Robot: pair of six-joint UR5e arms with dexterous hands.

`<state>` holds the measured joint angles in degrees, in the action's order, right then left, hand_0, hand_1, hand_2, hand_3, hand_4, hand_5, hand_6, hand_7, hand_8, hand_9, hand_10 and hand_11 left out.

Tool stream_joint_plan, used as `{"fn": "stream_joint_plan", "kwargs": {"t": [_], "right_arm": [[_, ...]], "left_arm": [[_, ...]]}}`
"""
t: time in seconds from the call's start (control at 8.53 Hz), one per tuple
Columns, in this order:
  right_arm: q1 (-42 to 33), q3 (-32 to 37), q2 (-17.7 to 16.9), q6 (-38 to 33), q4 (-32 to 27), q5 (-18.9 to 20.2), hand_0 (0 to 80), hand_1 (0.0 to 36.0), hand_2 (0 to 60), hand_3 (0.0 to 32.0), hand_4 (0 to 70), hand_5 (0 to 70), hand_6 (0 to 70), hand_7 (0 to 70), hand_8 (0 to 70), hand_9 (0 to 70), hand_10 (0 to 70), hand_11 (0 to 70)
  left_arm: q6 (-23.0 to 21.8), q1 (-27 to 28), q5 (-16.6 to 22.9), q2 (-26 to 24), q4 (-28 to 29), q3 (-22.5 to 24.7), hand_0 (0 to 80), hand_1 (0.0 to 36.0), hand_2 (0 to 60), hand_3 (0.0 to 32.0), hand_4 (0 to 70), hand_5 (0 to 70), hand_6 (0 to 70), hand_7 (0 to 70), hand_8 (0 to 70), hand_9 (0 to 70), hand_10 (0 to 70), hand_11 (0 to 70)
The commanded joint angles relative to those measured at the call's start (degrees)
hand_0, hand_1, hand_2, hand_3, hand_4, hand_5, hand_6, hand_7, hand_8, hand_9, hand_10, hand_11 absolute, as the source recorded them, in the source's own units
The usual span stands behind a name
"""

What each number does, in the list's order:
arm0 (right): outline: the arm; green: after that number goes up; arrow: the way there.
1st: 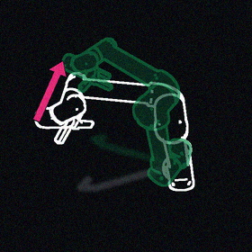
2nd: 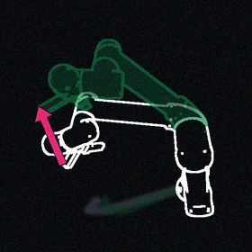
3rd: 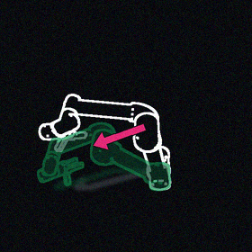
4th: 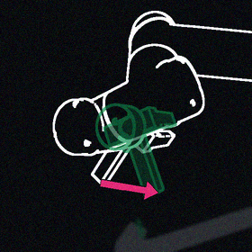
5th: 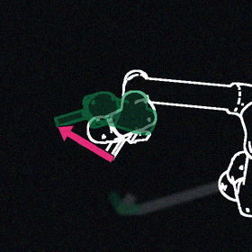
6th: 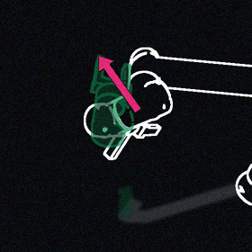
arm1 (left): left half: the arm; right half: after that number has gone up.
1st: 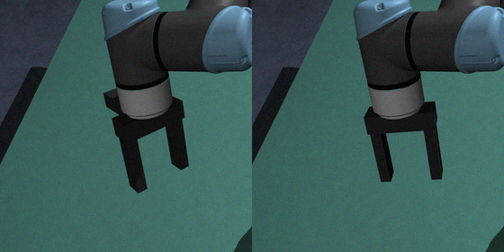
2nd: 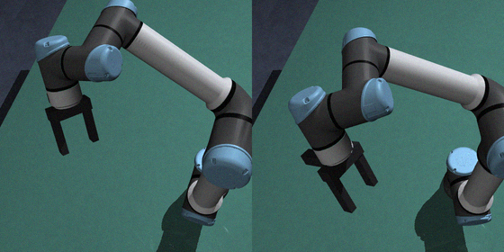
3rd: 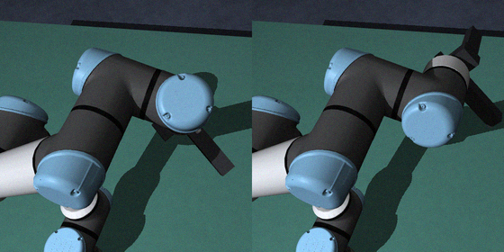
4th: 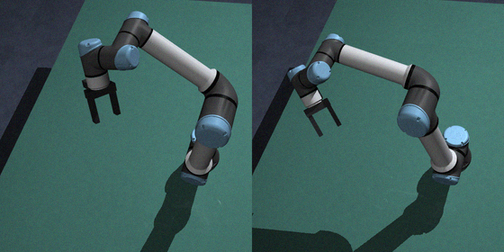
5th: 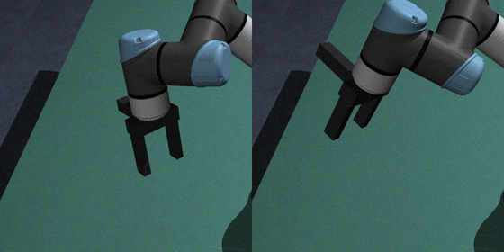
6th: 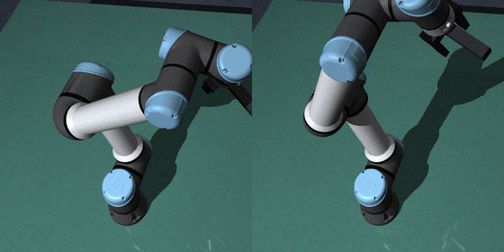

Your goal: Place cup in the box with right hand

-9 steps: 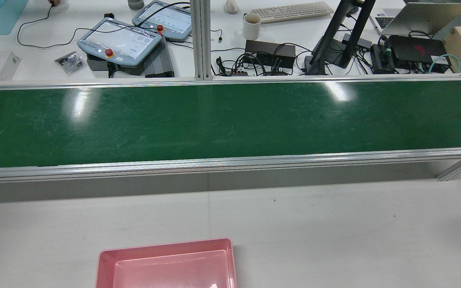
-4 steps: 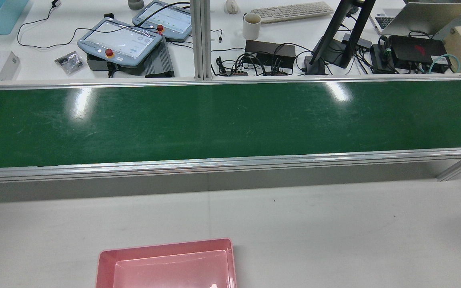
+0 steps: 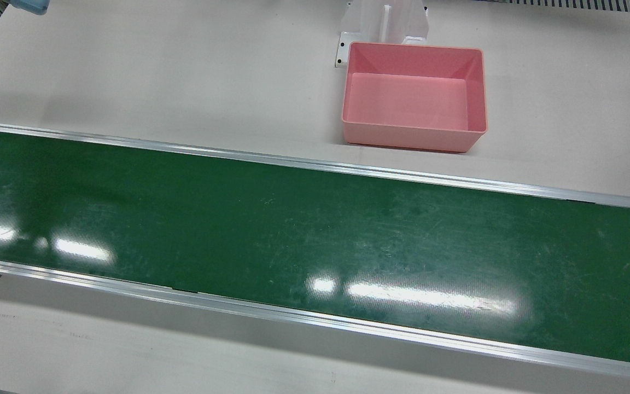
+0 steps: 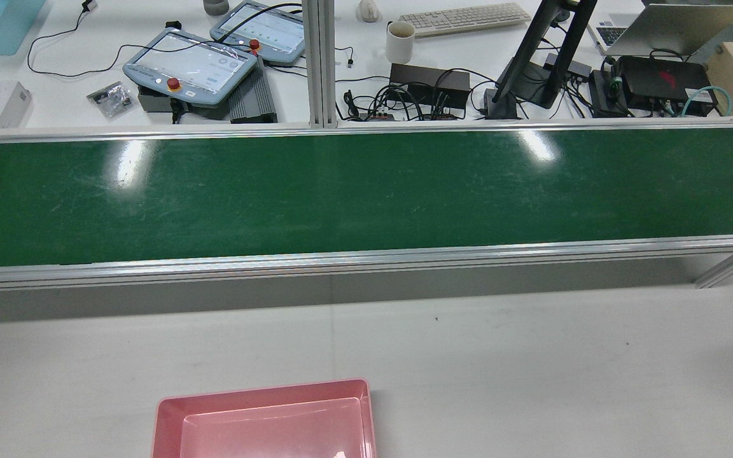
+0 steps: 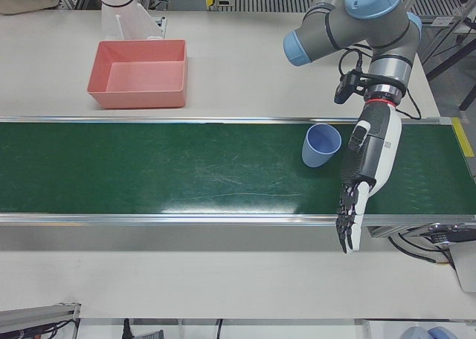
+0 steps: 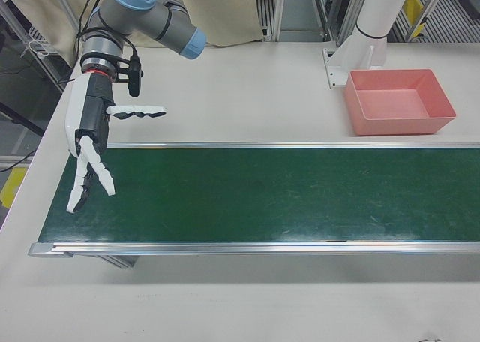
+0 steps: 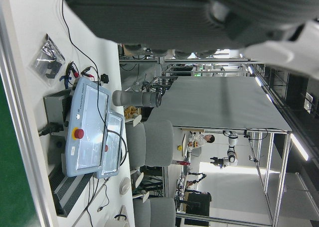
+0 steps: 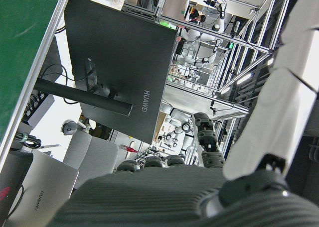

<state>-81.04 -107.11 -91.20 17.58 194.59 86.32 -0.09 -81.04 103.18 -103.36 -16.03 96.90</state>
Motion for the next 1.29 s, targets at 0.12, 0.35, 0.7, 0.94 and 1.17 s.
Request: {"fn": "stream_joint_plan", "kwargs": {"t": [0.12,0.35,0.7,0.94,1.17], "right_arm": [[0.0,-2.6,0.2,0.2,0.5,0.2,46.6,13.5,6.1,0.0,0.0,3.4,1.5,1.4,0.0,1.9,0.0,0.0],[-0.3,-2.7,-0.2,0.0,0.4,0.2,46.7,13.5,6.6,0.0,0.0,3.3,1.5,2.4,0.0,1.5,0.0,0.0],[-0.8,-3.9,-0.2,0.2,0.7,0.4,46.7,13.6,6.5,0.0,0.0,3.3,1.5,2.5,0.0,1.6,0.0,0.0],[-1.3,-4.4,-0.3,0.3,0.6,1.2,46.7,13.6,6.8,0.0,0.0,3.3,1.5,3.1,0.0,1.7,0.0,0.0],[-1.3,-5.6,-0.3,0.2,0.7,1.3,46.6,13.4,7.1,0.0,0.0,3.3,1.6,4.1,0.0,2.0,0.0,0.0]], "left_arm": [[0.0,0.0,0.0,0.1,0.2,-0.6,0.0,0.0,0.0,0.0,0.0,0.0,0.0,0.0,0.0,0.0,0.0,0.0],[0.0,0.0,0.0,0.1,0.2,-0.6,0.0,0.0,0.0,0.0,0.0,0.0,0.0,0.0,0.0,0.0,0.0,0.0],[0.0,0.0,0.0,0.2,0.2,-0.6,0.0,0.0,0.0,0.0,0.0,0.0,0.0,0.0,0.0,0.0,0.0,0.0],[0.0,0.0,0.0,0.1,0.1,-0.4,0.0,0.0,0.0,0.0,0.0,0.0,0.0,0.0,0.0,0.0,0.0,0.0],[0.0,0.0,0.0,0.1,0.1,-0.4,0.0,0.0,0.0,0.0,0.0,0.0,0.0,0.0,0.0,0.0,0.0,0.0]]}}
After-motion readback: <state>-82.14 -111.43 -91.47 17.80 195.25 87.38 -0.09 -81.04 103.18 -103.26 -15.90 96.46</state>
